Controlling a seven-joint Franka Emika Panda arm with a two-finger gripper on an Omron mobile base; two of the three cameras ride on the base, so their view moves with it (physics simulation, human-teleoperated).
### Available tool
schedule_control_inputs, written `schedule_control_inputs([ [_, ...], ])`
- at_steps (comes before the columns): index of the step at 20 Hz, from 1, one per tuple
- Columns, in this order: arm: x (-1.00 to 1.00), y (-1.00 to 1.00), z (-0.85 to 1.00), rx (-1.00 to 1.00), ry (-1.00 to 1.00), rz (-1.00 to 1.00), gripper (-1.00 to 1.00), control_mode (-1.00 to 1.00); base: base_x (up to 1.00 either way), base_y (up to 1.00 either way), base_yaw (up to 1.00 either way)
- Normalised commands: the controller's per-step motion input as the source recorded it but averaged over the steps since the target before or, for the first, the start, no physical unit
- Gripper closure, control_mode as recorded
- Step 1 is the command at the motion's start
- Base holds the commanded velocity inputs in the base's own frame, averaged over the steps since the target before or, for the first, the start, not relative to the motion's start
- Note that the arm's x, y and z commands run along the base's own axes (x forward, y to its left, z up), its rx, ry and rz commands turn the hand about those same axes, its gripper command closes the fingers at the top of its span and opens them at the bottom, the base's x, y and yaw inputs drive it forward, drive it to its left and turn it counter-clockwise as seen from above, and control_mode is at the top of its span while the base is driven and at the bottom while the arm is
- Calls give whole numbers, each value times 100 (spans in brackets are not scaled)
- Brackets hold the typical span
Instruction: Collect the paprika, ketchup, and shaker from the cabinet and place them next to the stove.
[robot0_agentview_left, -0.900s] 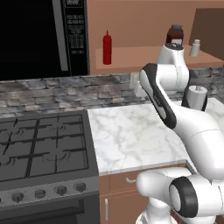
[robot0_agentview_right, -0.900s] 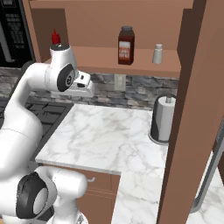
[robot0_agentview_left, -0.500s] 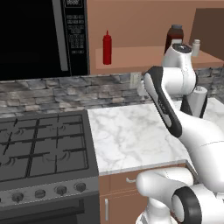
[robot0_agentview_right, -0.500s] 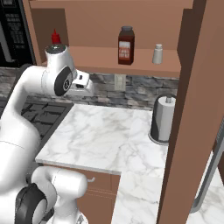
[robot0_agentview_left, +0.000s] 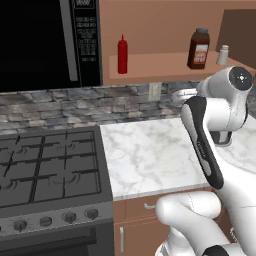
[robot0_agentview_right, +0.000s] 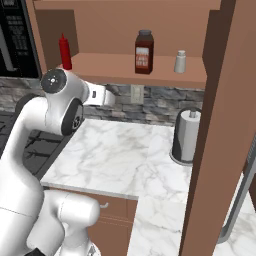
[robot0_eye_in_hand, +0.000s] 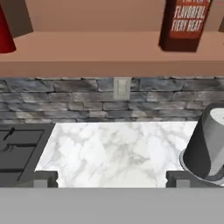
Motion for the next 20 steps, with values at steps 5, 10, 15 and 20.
schedule_control_inputs([
  [5, 0, -42, 67, 0, -37, -17, -100, -100, 0, 0, 0],
  [10, 0, -40, 67, 0, -27, -14, -100, -100, 0, 0, 0],
  [15, 4, -17, 66, 3, -16, -6, -100, -100, 0, 0, 0],
  [20, 10, -6, 68, 1, -4, 0, -100, -100, 0, 0, 0],
])
